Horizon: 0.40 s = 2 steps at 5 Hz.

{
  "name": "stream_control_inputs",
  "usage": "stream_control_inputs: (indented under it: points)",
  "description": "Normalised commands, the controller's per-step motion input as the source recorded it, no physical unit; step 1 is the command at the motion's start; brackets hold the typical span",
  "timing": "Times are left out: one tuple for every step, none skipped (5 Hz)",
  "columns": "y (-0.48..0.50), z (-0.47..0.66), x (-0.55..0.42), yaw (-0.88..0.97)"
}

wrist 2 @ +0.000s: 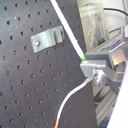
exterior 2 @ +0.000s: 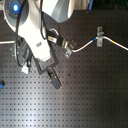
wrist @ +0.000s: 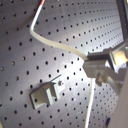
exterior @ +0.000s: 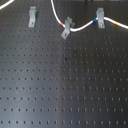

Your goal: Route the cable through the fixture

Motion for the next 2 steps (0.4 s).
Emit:
stream_control_inputs:
  points:
    - [0.054, 0.39, -0.445, 0.41]
    - [0.209, 0.39, -0.227, 0.58]
